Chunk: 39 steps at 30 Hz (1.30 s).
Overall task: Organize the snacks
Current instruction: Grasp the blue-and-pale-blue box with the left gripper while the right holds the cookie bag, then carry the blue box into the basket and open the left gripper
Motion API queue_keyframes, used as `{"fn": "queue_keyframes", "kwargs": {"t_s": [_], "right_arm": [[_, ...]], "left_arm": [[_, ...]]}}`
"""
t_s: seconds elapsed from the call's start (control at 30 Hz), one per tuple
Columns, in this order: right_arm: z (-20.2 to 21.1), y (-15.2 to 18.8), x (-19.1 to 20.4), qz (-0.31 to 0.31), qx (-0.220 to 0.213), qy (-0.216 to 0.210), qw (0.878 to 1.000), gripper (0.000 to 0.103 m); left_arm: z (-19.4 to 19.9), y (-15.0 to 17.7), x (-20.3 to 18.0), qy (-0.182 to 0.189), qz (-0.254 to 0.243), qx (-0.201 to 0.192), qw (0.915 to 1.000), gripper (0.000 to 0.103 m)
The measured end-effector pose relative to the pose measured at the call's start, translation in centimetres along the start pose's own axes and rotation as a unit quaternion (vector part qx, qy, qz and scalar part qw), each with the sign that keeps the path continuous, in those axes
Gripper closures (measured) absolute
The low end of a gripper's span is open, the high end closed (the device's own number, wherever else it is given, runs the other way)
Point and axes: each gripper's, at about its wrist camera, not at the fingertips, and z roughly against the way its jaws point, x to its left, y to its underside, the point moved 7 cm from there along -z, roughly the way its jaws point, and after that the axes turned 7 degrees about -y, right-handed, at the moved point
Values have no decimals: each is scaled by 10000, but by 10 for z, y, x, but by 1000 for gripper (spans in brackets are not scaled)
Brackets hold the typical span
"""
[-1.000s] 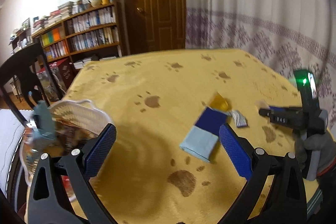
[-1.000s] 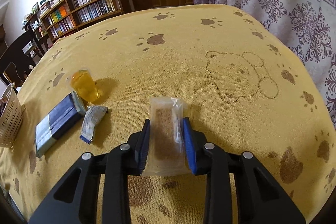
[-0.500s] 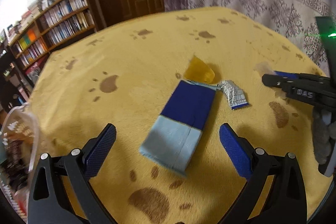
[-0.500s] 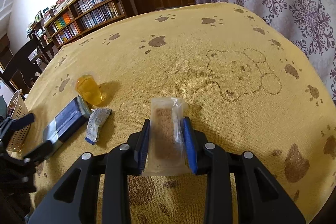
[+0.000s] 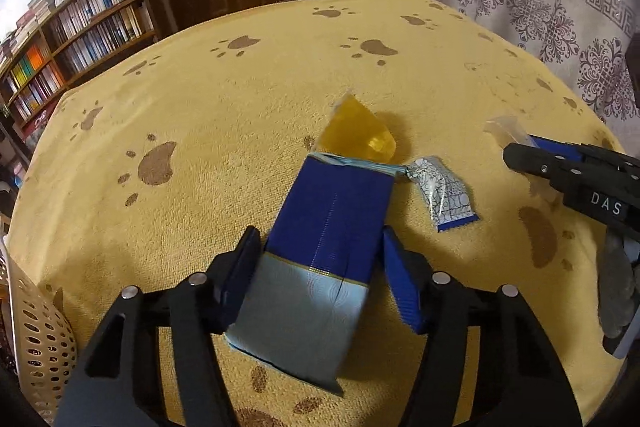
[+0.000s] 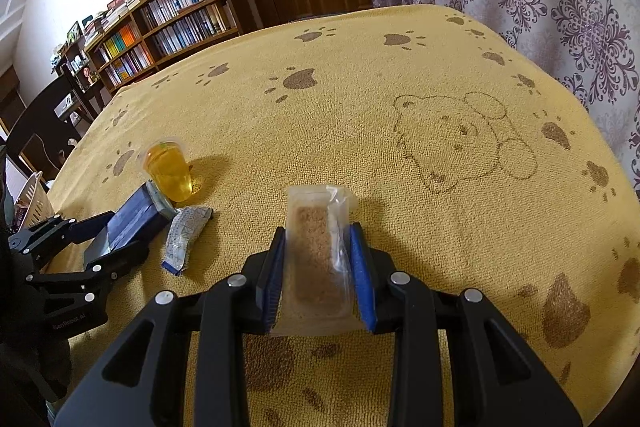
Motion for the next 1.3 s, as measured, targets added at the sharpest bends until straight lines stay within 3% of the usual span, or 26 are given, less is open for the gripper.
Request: {"fn": "queue_keyframes", "kwargs": {"t_s": [0.2,0.83,1.13,1.3], "right_arm": [[0,0,0,-1,-1,-3,10000,72],[0,0,-1,-7,-3,-14,10000,72],[0,0,-1,-7,-5,-14,10000,72],[1,0,-2,-8,-4,-15,10000,72]], "left_arm": [[13,6,2,120,275,-9,9996,52],[92,-2,23,-127,612,-781,9950,52],[127,1,58,-391,901,-1116,9889,52],[142,7,96,-652,1246,-1223,9825,52]]}}
